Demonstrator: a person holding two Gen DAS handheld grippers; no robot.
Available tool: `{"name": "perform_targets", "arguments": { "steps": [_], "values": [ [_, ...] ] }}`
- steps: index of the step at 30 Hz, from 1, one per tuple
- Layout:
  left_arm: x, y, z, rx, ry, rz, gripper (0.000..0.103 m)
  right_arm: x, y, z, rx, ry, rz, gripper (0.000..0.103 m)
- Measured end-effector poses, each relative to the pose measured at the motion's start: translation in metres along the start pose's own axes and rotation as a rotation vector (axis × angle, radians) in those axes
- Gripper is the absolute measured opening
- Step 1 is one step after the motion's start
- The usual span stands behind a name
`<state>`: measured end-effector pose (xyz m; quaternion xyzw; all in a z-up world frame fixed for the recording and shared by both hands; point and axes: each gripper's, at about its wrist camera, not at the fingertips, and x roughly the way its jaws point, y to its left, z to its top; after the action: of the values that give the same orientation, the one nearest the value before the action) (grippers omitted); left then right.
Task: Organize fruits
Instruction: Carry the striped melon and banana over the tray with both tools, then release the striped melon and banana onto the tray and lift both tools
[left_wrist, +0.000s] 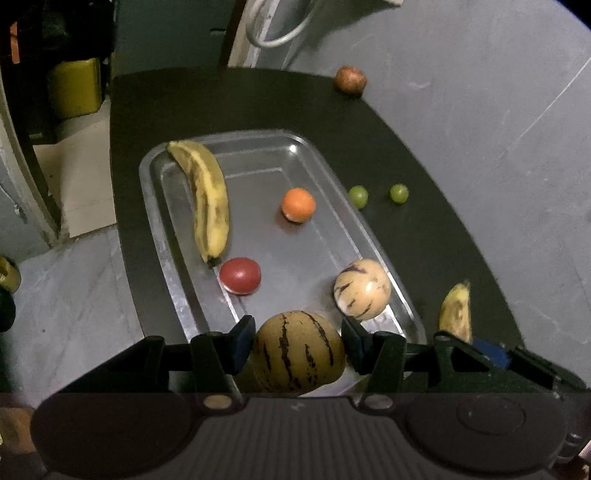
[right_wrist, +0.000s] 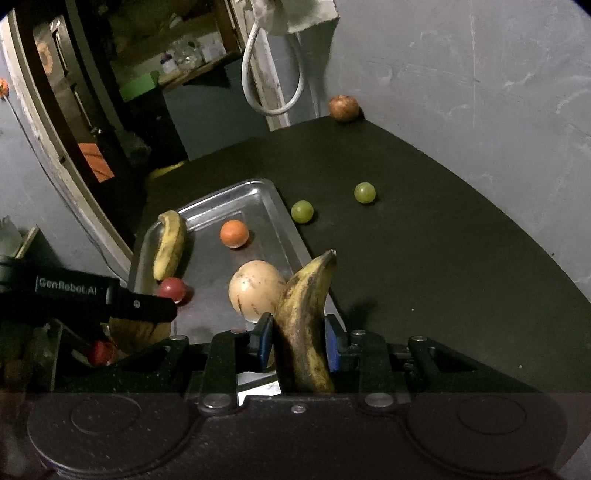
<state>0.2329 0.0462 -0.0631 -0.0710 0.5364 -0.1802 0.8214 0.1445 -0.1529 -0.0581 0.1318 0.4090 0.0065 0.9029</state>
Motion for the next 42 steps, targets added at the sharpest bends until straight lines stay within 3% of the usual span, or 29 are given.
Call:
{"name": "perform_targets", "arguments": {
  "steps": [9,20,34,42],
  "values": [
    [0.012,0.002,0.000,-0.012,0.019,0.046,0.056,0.032,0.002,0.008,-0.080,0.038,0.010,0.031],
    [0.016,0.005,0.004,-0.032,0.016,0.107,0.056,0.046,0.001,0.008,-0.085,0.041,0.043,0.032],
    [0.007,0.007,0.005,-0.090,-0.006,0.082,0.060,0.030,-0.001,0.004,-0.093,0.018,0.075,0.041],
    [-0.014,0.000,0.002,-0.136,-0.058,0.072,0.067,0.003,-0.004,0.003,-0.138,0.002,0.107,0.056]
  ]
}}
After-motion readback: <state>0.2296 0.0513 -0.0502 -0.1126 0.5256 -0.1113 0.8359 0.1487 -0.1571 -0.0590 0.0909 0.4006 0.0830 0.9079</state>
